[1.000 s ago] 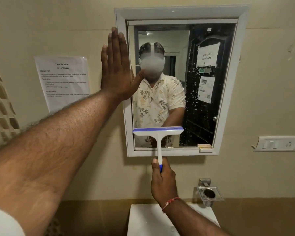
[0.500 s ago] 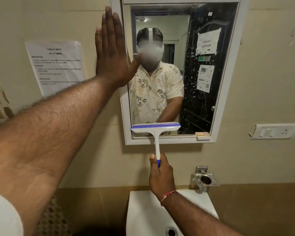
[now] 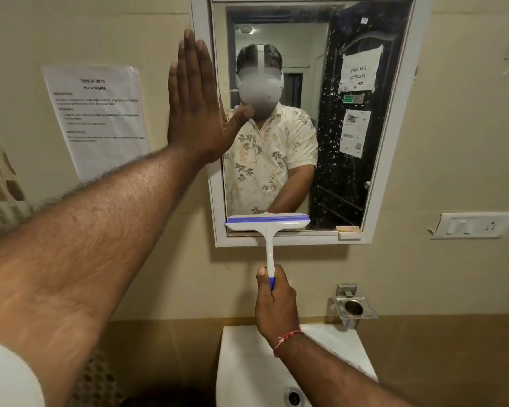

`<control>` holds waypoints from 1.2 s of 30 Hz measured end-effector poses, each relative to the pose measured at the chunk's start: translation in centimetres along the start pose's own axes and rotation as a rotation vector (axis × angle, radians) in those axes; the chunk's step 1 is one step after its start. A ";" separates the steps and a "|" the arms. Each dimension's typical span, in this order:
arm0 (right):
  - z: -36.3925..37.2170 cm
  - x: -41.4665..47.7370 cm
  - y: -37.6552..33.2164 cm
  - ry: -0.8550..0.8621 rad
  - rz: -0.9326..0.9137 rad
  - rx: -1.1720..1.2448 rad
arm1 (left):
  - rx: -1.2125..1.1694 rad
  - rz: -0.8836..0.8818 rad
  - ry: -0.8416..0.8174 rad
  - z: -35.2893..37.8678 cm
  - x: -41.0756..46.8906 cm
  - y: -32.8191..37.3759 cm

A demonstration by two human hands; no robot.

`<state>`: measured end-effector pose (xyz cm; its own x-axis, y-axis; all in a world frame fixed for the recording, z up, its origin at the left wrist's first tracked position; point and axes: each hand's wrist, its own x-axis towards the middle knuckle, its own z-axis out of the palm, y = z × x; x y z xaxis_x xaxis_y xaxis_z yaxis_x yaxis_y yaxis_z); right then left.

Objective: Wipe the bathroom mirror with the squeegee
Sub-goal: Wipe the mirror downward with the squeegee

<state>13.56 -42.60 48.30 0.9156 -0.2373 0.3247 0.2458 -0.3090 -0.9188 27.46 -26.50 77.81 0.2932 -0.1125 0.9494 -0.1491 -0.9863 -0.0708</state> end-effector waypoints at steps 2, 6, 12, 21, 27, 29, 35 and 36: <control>0.0 -0.3 0.3 0.003 0.005 -0.006 | 0.003 -0.005 -0.001 0.1 -0.2 0.1; 0.0 -0.9 1.0 -0.005 0.027 -0.015 | -0.010 -0.004 -0.006 0.2 -0.9 0.1; -0.1 -1.4 1.0 -0.021 0.042 -0.003 | -0.026 -0.005 -0.016 0.3 -1.9 0.2; 0.0 -1.5 0.8 -0.038 0.070 0.015 | -0.047 0.009 -0.041 0.4 -4.3 0.2; 0.0 -1.6 1.0 -0.041 0.072 -0.005 | -0.067 0.002 -0.057 0.5 -5.2 0.4; -0.1 -1.6 0.9 -0.042 0.073 0.001 | -0.072 0.002 -0.065 0.5 -5.3 0.4; -0.8 -1.6 0.3 -0.041 0.047 0.053 | -0.096 0.010 -0.081 0.6 -5.4 0.2; -0.9 -1.5 0.4 -0.039 0.039 0.050 | -0.101 0.013 -0.084 0.7 -5.3 0.2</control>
<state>12.00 -43.20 47.69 0.9362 -0.2124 0.2801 0.2240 -0.2539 -0.9409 26.54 -26.15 72.51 0.3678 -0.1393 0.9194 -0.2468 -0.9679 -0.0480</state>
